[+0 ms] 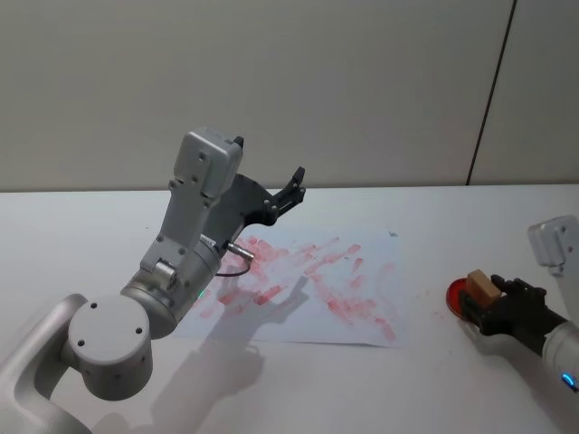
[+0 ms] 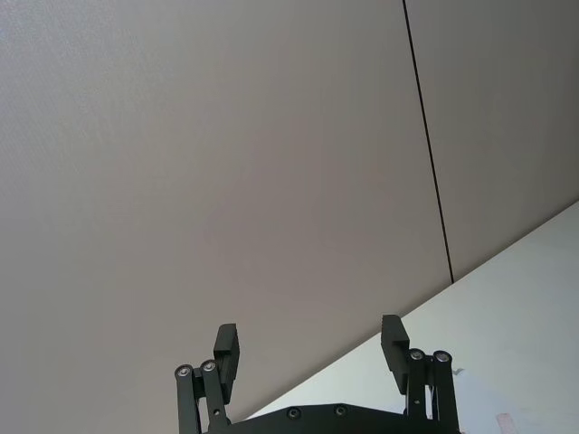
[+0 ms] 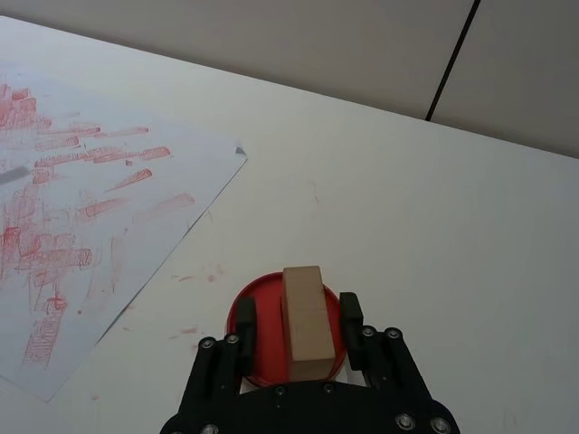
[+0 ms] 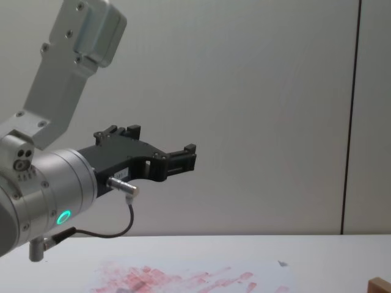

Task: Use the one hand to pick up the stamp and affix it onto the A4 paper.

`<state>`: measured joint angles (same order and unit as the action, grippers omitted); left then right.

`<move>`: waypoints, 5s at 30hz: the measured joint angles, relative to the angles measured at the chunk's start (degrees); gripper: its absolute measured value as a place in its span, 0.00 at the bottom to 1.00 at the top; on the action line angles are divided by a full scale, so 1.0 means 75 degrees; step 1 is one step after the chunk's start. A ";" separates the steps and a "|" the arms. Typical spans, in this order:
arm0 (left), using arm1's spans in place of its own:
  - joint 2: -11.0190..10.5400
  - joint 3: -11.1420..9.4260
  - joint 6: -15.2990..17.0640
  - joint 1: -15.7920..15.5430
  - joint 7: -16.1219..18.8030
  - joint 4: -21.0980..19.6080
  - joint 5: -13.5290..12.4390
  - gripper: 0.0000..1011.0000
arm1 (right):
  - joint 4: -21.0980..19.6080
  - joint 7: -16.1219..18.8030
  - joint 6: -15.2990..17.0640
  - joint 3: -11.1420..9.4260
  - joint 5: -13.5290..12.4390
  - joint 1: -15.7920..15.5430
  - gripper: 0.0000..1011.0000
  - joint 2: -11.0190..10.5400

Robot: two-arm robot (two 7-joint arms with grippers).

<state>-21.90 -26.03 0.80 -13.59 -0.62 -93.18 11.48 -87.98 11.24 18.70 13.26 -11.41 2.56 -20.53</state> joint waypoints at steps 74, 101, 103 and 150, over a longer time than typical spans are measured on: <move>0.0000 0.0000 0.0000 0.0000 0.0000 0.0000 0.0000 0.99 | 0.1572 0.2294 0.0415 0.1184 0.1267 0.1719 0.22 0.1444; 0.0000 0.0000 0.0000 0.0000 -0.0001 0.0000 0.0000 0.99 | 0.1092 0.1534 0.0069 0.1054 0.0504 0.1497 0.22 0.1353; 0.0000 0.0000 0.0000 0.0000 -0.0001 0.0000 0.0000 0.99 | 0.0863 0.1388 0.0020 0.0960 0.0311 0.1441 0.22 0.1278; 0.0000 0.0001 0.0000 0.0000 0.0000 0.0000 0.0000 0.99 | -0.0308 0.0405 0.0866 -0.0154 -0.0551 0.0356 0.22 -0.0387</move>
<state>-21.90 -26.02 0.80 -13.59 -0.63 -93.18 11.48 -90.29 14.28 25.19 12.10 -15.54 5.23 -23.43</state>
